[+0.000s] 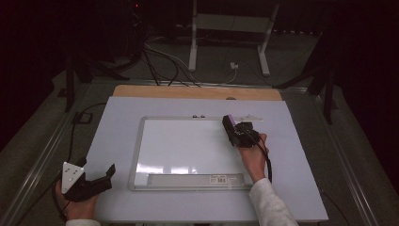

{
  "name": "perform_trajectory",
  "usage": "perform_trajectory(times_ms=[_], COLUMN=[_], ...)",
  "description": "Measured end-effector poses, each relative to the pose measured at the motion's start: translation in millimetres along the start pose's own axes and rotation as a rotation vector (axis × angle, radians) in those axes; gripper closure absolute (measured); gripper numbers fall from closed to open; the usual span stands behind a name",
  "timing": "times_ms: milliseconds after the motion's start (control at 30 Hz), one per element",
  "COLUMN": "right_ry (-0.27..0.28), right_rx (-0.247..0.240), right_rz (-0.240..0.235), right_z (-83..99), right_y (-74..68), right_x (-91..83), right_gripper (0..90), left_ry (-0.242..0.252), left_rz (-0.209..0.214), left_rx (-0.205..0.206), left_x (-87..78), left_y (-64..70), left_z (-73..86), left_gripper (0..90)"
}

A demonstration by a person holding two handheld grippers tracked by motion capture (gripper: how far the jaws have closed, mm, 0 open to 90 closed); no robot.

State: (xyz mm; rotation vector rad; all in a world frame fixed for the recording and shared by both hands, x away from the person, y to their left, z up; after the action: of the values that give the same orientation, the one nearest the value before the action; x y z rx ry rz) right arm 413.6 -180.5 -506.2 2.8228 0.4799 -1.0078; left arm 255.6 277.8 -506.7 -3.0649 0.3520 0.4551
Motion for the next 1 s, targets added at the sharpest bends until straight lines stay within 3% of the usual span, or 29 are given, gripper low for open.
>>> perform_trajectory(times_ms=[1000], right_ry=[0.026], right_rx=[0.074], right_rz=[0.084], right_z=[-10.1], right_y=[36.9], right_x=[-5.2], right_gripper=[63.1], left_ry=[-0.001], left_rz=[0.002], left_rx=[0.001], left_x=[0.5], left_y=[0.3], left_z=[0.3], left_gripper=[0.5])
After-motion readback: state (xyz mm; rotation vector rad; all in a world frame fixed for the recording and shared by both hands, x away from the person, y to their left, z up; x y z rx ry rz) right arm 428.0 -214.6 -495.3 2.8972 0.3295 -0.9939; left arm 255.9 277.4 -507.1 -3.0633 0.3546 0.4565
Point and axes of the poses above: each handheld gripper's, and its own axes: x roughly forward along the jaws, z roughly out of its underside, y roughly to its right, the point moved 5 cm from there along x, roughly forward along the jaws, and after that the axes turned 4 degrees about y, right-handed, at the moved point
